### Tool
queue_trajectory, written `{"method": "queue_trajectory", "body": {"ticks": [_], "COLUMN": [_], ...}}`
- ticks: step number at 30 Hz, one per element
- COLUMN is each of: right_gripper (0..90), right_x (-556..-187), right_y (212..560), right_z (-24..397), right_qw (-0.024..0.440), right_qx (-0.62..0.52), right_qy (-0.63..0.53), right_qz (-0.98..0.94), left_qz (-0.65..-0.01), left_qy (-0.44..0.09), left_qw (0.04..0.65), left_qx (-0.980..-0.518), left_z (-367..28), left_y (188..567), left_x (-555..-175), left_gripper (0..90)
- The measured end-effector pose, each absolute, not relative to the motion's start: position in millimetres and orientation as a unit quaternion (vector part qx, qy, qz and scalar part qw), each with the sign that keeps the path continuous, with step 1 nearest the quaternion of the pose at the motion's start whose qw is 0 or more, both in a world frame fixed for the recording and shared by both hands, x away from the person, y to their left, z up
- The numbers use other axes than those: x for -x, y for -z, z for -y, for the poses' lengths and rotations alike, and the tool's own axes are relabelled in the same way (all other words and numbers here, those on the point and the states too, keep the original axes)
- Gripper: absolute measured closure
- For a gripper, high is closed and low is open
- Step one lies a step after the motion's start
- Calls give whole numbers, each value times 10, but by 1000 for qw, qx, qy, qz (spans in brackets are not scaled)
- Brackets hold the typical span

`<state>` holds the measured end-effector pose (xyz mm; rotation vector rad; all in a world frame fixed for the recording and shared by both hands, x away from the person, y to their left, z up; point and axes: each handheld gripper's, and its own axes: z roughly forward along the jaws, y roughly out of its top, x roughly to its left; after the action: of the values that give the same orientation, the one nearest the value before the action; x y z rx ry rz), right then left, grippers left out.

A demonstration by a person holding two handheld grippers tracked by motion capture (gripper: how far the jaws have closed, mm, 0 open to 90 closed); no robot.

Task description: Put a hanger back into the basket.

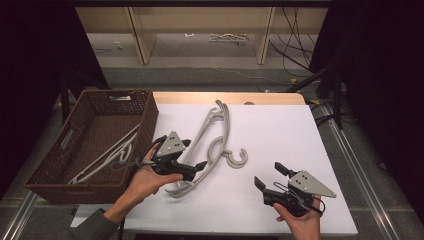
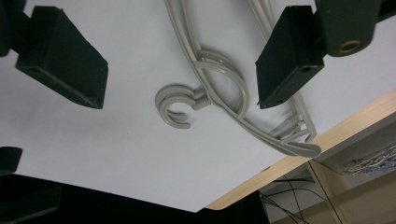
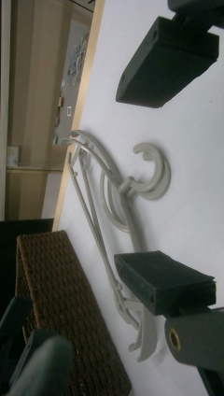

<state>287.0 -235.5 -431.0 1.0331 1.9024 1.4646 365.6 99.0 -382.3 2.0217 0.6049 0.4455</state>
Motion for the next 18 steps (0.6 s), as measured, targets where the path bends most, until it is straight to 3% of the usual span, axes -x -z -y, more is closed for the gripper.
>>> {"method": "queue_trajectory", "body": {"ticks": [18], "right_gripper": [197], "right_x": [-2881], "right_y": [4315], "right_z": [2345], "right_qw": [258], "right_qx": [-378], "right_qy": [-551], "right_qz": [-697], "left_qz": [-227], "left_qy": [-170], "left_qw": [385], "left_qx": [-878], "left_z": [-409], "left_y": [4270], "left_x": [-4178], "left_gripper": [256]}}
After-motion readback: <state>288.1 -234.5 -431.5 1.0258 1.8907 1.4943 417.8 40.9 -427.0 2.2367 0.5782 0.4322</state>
